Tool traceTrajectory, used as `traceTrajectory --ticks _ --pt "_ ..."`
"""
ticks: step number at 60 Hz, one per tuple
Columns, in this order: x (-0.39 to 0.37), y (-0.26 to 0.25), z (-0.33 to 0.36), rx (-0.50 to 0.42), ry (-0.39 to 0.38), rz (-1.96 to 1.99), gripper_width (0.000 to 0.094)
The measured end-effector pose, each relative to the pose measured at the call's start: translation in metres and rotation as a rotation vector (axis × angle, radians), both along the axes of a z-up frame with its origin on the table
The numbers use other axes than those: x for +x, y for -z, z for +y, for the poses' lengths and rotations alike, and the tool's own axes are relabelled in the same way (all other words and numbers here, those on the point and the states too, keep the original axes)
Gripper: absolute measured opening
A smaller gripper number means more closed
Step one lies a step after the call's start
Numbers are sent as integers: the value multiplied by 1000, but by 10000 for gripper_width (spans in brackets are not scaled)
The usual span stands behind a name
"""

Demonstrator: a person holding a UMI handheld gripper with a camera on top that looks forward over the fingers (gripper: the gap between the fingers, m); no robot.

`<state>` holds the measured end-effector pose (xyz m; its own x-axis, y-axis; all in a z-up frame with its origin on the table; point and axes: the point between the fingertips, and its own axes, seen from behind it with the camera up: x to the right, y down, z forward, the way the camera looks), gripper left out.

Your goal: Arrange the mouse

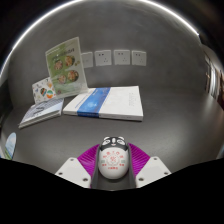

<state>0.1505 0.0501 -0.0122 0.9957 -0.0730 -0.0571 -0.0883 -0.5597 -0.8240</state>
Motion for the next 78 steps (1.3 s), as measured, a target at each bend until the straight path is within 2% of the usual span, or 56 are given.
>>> traceTrajectory --ticks 7,11,16,23,29,32,40,43,53,55,56,57,58,64,65,70,73,78 --pt "12 -12 -9 6 71 -29 410" --pt "1 -44 -16 75 97 -33 411" --pt "-47 -100 -24 156 99 -38 410" --pt "-176 -163 -33 280 18 -45 409" --pt "-311 -174 -41 322 -76 -13 407" --pt "-378 -154 -47 311 -114 4 404" --pt "-497 -80 -60 168 -197 -2 406" --pt "-521 -61 -61 113 -200 -9 407" --pt "-552 -15 -67 19 -191 -46 408" --pt "-552 -8 -67 4 -187 -50 466" --pt "-552 -11 -66 16 -187 -55 434" --pt "-552 -11 -67 5 -188 -61 497" --pt "-553 -10 -67 5 -192 -65 467" --pt "-552 -8 -66 -14 -211 -72 559" --pt "-552 -8 -67 -23 -216 -70 645" --pt "-548 -12 -81 -50 -236 -36 869" --pt "-541 -23 -90 -35 -244 -21 824" --pt "-522 -43 -113 -16 -251 9 841"
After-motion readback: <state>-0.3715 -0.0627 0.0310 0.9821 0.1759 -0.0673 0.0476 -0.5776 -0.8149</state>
